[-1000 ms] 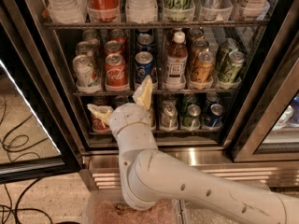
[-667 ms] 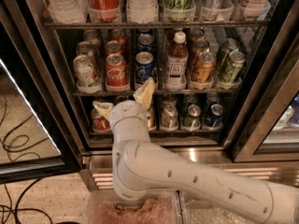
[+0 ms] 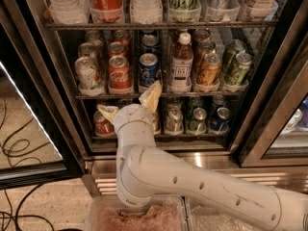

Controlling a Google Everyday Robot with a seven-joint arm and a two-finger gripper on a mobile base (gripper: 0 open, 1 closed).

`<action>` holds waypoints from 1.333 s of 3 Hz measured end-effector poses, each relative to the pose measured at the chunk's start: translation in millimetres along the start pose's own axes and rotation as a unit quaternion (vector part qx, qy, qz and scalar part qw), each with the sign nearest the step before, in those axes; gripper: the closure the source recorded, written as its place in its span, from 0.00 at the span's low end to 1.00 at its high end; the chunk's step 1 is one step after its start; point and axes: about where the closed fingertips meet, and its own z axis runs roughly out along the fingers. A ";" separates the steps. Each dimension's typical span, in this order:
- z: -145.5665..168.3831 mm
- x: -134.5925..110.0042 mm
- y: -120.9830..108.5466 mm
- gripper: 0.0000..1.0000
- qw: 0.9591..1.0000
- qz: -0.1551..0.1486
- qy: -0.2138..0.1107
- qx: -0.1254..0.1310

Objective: Pick coke can from middle shelf of fridge

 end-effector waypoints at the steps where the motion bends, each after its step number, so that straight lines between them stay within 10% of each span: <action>1: -0.5 1.1 -1.3 0.00 1.000 0.005 -0.007 0.001; 4: 40.7 -3.3 29.6 0.00 0.995 0.081 -0.061 -0.009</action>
Offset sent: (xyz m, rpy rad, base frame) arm 0.0298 0.0384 -0.0081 0.2100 -0.1074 0.1177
